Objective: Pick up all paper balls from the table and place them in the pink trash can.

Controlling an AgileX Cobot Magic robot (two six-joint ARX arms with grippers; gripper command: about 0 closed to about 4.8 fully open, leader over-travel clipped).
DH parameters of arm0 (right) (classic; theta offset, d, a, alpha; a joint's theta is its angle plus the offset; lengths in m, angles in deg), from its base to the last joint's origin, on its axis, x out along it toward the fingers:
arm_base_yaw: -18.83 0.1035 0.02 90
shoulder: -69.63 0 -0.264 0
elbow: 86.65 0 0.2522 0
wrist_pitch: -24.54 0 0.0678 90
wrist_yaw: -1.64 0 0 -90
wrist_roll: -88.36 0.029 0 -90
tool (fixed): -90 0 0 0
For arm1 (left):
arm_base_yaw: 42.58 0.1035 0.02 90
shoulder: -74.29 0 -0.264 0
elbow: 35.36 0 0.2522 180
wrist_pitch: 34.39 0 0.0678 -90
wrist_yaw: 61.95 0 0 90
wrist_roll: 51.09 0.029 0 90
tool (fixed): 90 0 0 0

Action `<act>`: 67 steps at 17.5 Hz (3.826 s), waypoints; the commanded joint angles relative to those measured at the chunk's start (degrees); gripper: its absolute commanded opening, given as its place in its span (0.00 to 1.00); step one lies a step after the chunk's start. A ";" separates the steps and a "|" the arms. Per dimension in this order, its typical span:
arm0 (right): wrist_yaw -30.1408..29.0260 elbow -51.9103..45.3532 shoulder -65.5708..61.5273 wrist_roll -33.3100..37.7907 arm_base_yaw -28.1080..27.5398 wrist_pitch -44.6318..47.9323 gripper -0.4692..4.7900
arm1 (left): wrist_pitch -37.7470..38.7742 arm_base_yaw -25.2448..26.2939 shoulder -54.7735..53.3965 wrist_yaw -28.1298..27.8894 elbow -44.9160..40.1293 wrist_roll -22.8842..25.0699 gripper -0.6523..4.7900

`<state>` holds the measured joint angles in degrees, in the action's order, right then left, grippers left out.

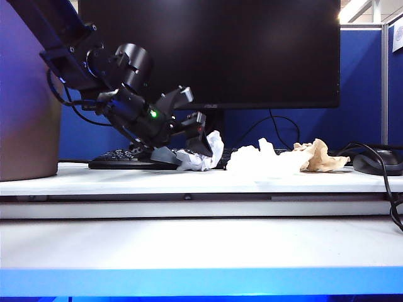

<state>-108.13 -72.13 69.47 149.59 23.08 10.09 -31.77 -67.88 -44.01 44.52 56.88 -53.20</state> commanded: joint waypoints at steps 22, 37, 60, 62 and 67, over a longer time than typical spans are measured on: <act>-30.10 0.24 0.04 18.16 0.02 50.42 0.08 | 41.72 0.13 47.80 -25.09 11.41 18.40 0.11; -37.38 0.24 0.04 29.05 0.02 60.92 0.08 | 56.87 6.01 48.89 -53.09 10.32 22.88 0.47; 6.97 0.24 0.07 13.14 -0.07 5.62 0.08 | 42.77 -14.60 17.75 14.86 9.92 13.11 0.90; 7.56 0.24 0.07 13.11 0.02 -4.35 0.08 | 42.14 -16.61 13.57 10.93 9.92 13.07 0.90; 4.31 0.24 0.07 13.00 0.02 -4.57 0.08 | 38.60 -17.38 10.75 1.09 9.92 13.09 0.90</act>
<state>-102.88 -72.18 69.47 162.99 23.08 4.41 8.34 -85.26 -33.04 47.28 66.40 -40.35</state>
